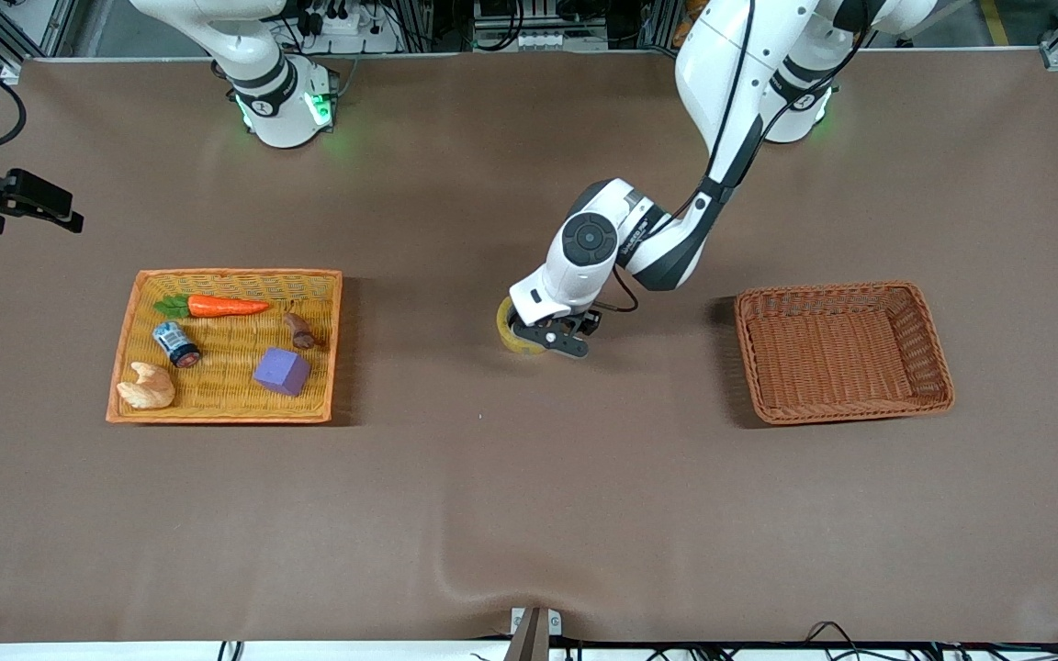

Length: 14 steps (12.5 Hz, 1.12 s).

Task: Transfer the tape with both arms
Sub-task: 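Grasp the tape roll with the left gripper, then carry the tape roll with the left gripper over the brown basket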

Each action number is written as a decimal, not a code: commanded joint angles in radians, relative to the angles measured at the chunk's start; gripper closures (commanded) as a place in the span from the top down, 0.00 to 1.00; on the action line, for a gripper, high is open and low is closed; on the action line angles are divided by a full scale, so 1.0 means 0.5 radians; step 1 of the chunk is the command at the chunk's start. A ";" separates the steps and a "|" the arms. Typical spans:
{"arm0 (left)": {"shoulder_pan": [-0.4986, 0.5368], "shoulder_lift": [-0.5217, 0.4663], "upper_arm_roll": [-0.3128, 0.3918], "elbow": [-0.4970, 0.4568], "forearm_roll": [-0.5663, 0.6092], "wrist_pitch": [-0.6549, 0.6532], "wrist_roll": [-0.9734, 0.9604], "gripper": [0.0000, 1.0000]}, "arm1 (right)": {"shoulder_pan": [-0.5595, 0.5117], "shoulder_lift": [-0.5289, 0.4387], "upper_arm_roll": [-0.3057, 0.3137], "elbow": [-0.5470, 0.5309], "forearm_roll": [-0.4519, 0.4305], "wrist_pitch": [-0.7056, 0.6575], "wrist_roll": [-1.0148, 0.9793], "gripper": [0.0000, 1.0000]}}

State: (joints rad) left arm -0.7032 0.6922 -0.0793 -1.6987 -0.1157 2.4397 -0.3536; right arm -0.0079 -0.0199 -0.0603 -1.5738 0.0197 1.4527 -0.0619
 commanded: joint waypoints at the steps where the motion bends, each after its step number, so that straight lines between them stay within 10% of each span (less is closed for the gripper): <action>1: -0.002 0.061 0.005 0.056 0.041 0.011 0.029 0.05 | 0.010 0.031 0.010 0.067 0.001 -0.040 0.026 1.00; 7: 0.023 -0.034 0.023 0.081 0.044 -0.023 0.011 0.00 | 0.007 0.027 0.007 0.104 0.004 -0.043 0.023 1.00; 14: 0.669 -0.614 0.011 0.072 0.053 -0.666 0.287 0.00 | -0.006 0.027 0.007 0.104 0.004 -0.043 0.026 1.00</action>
State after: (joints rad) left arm -0.4597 0.4628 -0.0548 -1.6239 -0.1098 2.1759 -0.2386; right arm -0.0058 -0.0193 -0.0593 -1.5507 0.0197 1.4508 -0.0618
